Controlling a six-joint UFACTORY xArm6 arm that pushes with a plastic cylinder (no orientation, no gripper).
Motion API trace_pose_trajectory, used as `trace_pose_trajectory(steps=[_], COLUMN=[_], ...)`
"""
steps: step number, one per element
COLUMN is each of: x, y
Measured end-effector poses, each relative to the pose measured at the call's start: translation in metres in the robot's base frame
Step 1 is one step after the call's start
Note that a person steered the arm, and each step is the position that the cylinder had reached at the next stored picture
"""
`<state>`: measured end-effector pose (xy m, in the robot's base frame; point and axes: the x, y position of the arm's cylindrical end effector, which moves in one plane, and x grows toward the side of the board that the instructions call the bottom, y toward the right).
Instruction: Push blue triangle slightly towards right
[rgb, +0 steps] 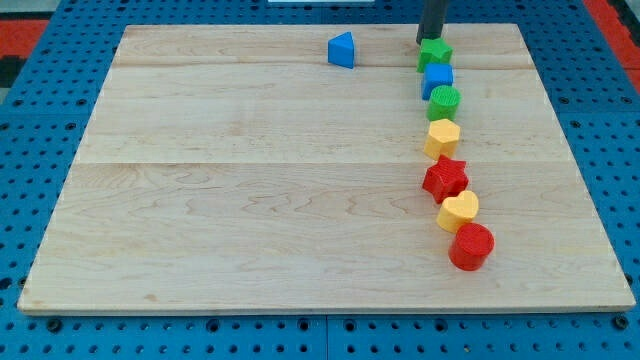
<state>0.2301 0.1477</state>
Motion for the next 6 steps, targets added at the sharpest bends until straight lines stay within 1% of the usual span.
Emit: trace_pose_trajectory(steps=[1,2,3,4,5,6], x=[0.0,-0.012,-0.03,-0.031,0.014,0.024], y=[0.0,-0.012,-0.055,-0.15,-0.167,-0.167])
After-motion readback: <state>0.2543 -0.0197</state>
